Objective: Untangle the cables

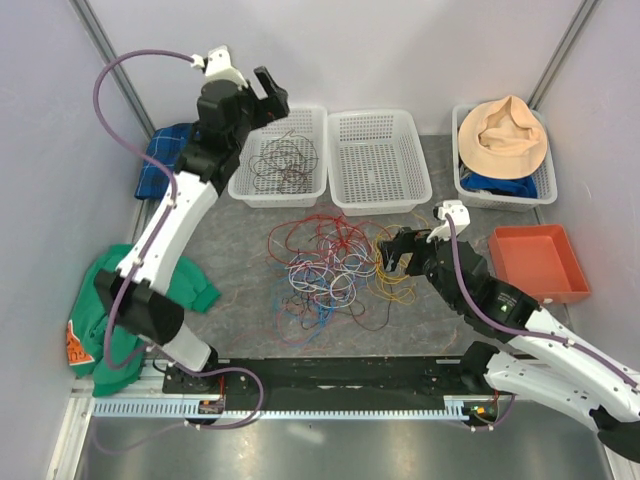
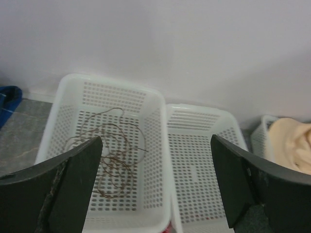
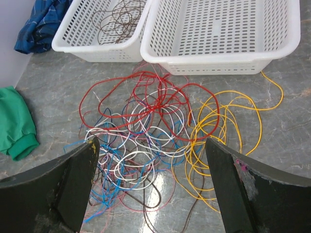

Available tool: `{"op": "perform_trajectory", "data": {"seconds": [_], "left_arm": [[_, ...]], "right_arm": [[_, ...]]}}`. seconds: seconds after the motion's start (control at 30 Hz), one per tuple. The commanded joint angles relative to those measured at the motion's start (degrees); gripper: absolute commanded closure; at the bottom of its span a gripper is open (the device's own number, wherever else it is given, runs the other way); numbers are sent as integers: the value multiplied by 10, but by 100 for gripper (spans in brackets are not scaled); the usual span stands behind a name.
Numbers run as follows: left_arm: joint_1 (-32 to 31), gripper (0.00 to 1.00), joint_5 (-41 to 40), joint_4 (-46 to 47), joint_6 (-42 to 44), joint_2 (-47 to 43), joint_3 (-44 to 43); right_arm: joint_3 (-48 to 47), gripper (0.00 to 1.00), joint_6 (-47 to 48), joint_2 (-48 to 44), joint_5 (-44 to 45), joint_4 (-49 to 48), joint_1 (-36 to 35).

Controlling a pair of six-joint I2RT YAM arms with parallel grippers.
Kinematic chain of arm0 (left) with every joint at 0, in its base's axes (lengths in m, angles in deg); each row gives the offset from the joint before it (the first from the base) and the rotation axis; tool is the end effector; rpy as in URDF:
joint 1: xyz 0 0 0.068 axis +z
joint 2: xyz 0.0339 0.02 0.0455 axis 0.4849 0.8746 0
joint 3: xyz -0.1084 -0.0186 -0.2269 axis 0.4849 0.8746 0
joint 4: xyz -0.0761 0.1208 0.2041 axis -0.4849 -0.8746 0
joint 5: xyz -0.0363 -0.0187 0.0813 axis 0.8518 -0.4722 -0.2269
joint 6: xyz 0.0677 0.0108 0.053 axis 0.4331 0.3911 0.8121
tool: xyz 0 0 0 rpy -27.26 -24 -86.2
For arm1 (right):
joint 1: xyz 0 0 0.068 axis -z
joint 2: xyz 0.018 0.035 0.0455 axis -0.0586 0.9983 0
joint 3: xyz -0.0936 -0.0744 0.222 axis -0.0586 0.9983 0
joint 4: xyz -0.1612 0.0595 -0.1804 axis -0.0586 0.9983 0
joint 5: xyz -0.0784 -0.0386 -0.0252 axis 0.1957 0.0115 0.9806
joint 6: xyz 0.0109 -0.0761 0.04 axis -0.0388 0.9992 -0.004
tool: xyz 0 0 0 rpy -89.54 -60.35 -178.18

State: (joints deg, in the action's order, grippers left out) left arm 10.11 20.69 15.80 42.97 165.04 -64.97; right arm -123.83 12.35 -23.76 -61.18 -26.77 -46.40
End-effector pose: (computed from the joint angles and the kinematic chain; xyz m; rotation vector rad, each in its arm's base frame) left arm 0.3977 -0.1183 0.4233 -0.2449 1.6925 -0.3701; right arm 0.1605 0.1346 0.3039 -0.0080 1.8622 0.5077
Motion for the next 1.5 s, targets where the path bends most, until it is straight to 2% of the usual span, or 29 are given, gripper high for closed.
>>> {"op": "perform_trajectory", "data": {"seconds": [0.0, 0.13, 0.2, 0.3, 0.37, 0.47, 0.7, 0.93, 1.03, 1.07, 1.13, 1.17, 1.23, 1.27, 1.37, 1.47], "left_arm": [[-101, 0, -11, 7, -45, -83, 119], [-204, 0, -81, 7, -70, -126, 259], [-252, 0, -115, 5, -80, -136, 300], [-280, 0, -152, -7, -127, -143, 381], [-281, 0, -166, -10, -177, -151, 438], [-281, 0, -164, -7, -199, -168, 486], [-281, 0, -138, -19, -234, -143, 525], [-280, 2, -92, -14, -257, -80, 533], [-280, 12, -82, 2, -268, -57, 543], [-280, 19, -74, 20, -269, -55, 548], [-280, 26, -68, 31, -271, -47, 556], [-280, 39, -64, 35, -271, -45, 557], [-280, 53, -63, 39, -268, -48, 560], [-280, 73, -62, 42, -264, -50, 561], [-281, 98, -55, 42, -239, -67, 559], [-281, 98, -16, 44, -194, -117, 555]], "right_arm": [[19, 2, -18, 1, -10, -5, -1], [45, 2, -31, 16, -25, -12, -1], [53, 3, -44, 20, -35, -14, -1], [67, 3, -53, 14, -44, -16, -1], [78, 4, -57, 2, -43, -16, -1], [91, 4, -64, -12, -41, -16, -1], [107, 4, -76, -15, -40, -12, -2], [113, 4, -80, -15, -38, -1, -1], [111, 4, -81, -18, -33, 6, -1], [111, 4, -82, -19, -33, 8, -1], [110, 4, -82, -21, -32, 10, -1], [110, 4, -82, -21, -31, 13, -1], [107, 4, -82, -24, -31, 15, -1], [107, 4, -82, -24, -30, 17, -1], [103, 4, -82, -28, -26, 23, -1], [96, 4, -78, -35, -20, 31, -1]]}}
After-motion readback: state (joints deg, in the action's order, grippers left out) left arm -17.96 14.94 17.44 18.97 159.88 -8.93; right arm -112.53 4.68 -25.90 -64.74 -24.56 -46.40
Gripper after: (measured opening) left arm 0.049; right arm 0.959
